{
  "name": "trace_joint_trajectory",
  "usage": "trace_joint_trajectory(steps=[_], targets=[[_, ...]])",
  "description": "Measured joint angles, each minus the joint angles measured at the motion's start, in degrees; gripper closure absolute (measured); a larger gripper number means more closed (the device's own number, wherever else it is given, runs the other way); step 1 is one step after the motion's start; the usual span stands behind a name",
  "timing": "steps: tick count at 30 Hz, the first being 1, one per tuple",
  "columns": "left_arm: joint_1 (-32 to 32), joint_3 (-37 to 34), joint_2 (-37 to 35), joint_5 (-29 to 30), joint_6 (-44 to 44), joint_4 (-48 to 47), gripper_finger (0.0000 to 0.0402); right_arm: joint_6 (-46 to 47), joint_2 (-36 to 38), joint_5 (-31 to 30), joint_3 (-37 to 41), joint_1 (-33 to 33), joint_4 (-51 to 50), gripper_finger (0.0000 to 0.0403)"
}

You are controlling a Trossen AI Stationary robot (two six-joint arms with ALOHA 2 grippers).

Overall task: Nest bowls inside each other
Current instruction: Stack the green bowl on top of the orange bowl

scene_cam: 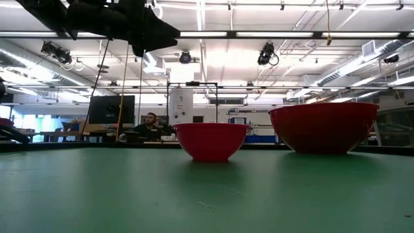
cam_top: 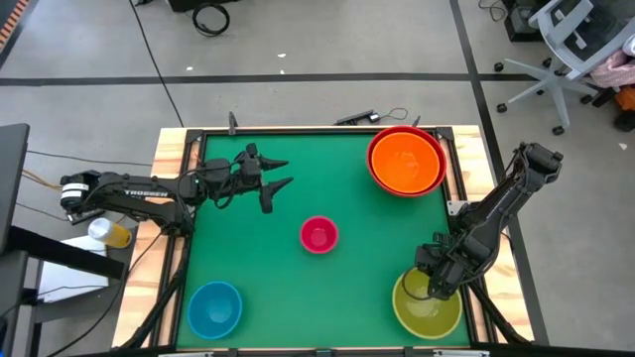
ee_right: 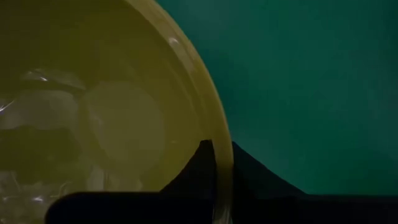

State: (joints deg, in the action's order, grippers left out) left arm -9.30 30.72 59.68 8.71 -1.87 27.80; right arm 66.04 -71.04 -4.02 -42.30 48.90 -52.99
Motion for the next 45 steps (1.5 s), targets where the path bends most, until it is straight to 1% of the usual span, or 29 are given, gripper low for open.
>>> trace_joint_trajectory(steps=[9, 12, 15, 19, 23, 26, 31, 36, 40, 45], targets=[[0.00, 0.00, 0.00, 0.00, -0.23, -0.07, 0.0169, -0.23, -0.05, 1.70, 0.10, -2.04, 1.95, 0.0378], [0.00, 0.00, 0.00, 0.00, -0.28, -0.07, 0.0169, -0.28, 0.07, 2.62, 0.06, -3.29, 1.96, 0.0378], [0.00, 0.00, 0.00, 0.01, -0.28, -0.05, 0.0169, -0.47, 0.43, 2.24, -1.12, -4.90, 1.61, 0.0380], [0.00, 0.00, 0.00, 0.02, -0.26, -0.05, 0.0169, -1.53, 0.76, 0.53, -3.54, -7.63, -0.81, 0.0380], [0.00, 0.00, -0.15, 0.02, -0.27, -0.82, 0.0169, -2.66, 0.82, 1.38, -4.88, -10.86, -4.65, 0.0380], [0.00, -0.08, -1.72, 0.02, -0.32, -3.62, 0.0169, -4.70, 0.80, 3.16, -4.93, -13.23, -5.26, 0.0378], [0.00, -0.09, -5.79, 0.03, -0.27, -7.60, 0.0169, -7.57, 1.03, 2.11, -4.95, -17.14, -5.17, 0.0380], [0.00, -0.09, -7.07, 0.07, -0.26, -7.46, 0.0169, -11.27, 3.41, 2.63, -4.95, -21.63, -5.22, 0.0381], [0.00, -0.09, -7.02, 0.09, -0.26, -7.41, 0.0169, -13.67, 6.66, 4.36, -4.97, -25.21, -5.13, 0.0378], [0.00, -0.09, -6.93, 0.13, -0.22, -7.46, 0.0169, -15.11, 11.15, 4.55, -4.99, -29.52, -5.09, 0.0381]])
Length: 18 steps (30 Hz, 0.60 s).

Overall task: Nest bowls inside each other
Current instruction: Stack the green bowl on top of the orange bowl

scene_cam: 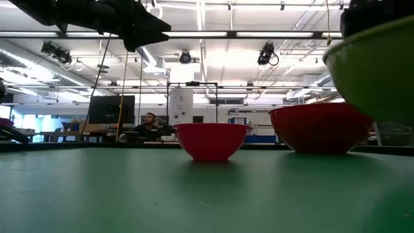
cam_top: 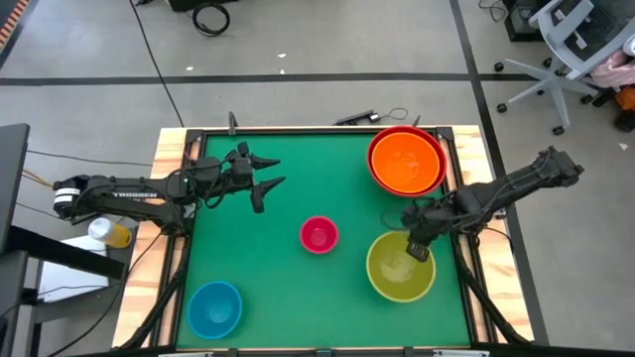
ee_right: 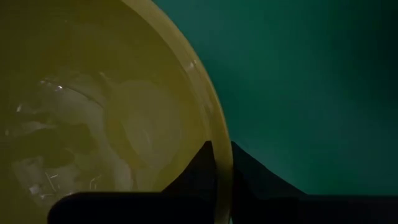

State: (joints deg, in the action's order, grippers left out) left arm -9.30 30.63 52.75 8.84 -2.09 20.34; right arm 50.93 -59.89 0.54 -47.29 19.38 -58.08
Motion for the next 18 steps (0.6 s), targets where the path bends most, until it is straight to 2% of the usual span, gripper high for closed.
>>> trace_joint_trajectory(steps=[7, 18], targets=[[0.00, 0.00, 0.00, 0.00, 1.21, -0.07, 0.0169, -0.16, 5.24, -3.10, -1.27, -7.10, -0.23, 0.0378], [0.00, 0.02, 0.00, -0.02, 2.08, -0.02, 0.0169, -5.47, 4.96, -13.00, -14.80, -20.80, -8.64, 0.0373]])
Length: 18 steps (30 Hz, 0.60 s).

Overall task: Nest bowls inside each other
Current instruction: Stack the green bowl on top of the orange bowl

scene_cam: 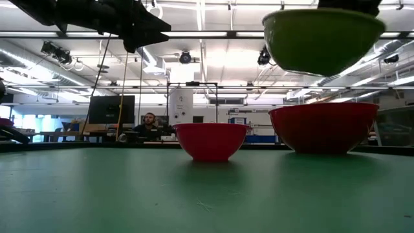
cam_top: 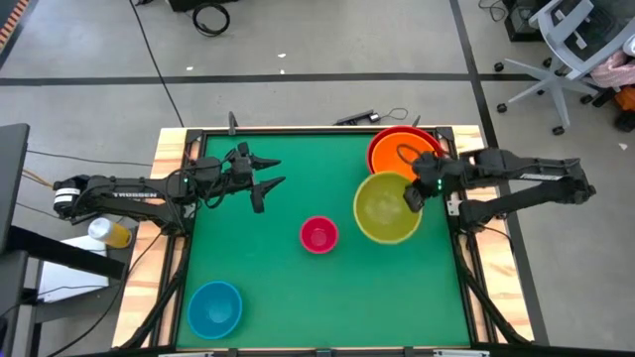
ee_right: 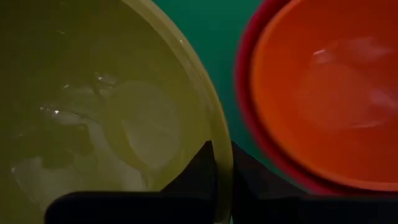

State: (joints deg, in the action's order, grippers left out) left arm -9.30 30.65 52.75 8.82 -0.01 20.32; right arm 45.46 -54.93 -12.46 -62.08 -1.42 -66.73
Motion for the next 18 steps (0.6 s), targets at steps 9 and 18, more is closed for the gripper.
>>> trace_joint_trajectory(steps=[9, 18], targets=[[0.00, 0.00, 0.00, -0.07, 0.63, -0.04, 0.0169, -4.47, -2.55, -5.19, -5.29, -10.25, -1.61, 0.0372], [0.15, 0.07, 0.00, -0.09, 0.70, -0.41, 0.0169, -8.01, -4.54, -8.85, -5.38, -25.97, -3.79, 0.0375]])
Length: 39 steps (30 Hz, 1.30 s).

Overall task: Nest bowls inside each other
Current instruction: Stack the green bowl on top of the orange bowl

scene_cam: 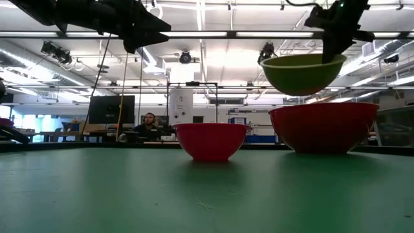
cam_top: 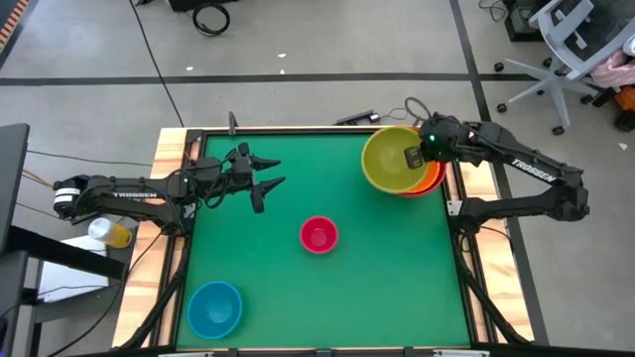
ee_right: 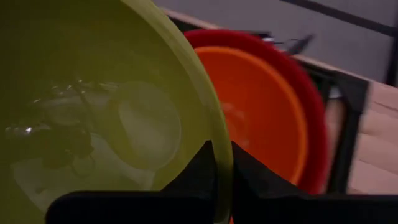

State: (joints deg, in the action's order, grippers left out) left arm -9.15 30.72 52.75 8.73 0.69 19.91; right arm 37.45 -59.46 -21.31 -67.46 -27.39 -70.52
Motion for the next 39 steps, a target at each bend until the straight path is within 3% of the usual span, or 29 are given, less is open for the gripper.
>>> trace_joint_trajectory(steps=[11, 18, 30, 39], targets=[[0.00, 0.00, 0.00, 0.00, 0.06, -1.43, 0.0169, -6.79, -4.47, -1.83, 0.02, -14.80, -2.06, 0.0377], [0.00, 0.00, 0.02, 0.00, 0.79, -2.54, 0.0169, -11.00, -8.86, -1.02, 0.94, -16.20, -1.68, 0.0377], [0.00, 0.00, 0.02, 0.00, 2.19, -4.39, 0.0169, -14.83, -8.39, 12.12, 14.88, -21.14, 10.23, 0.0375], [0.00, 0.00, 0.02, 0.01, 3.03, -4.32, 0.0169, -17.48, -8.35, 12.29, 17.77, -22.60, 12.89, 0.0346]])
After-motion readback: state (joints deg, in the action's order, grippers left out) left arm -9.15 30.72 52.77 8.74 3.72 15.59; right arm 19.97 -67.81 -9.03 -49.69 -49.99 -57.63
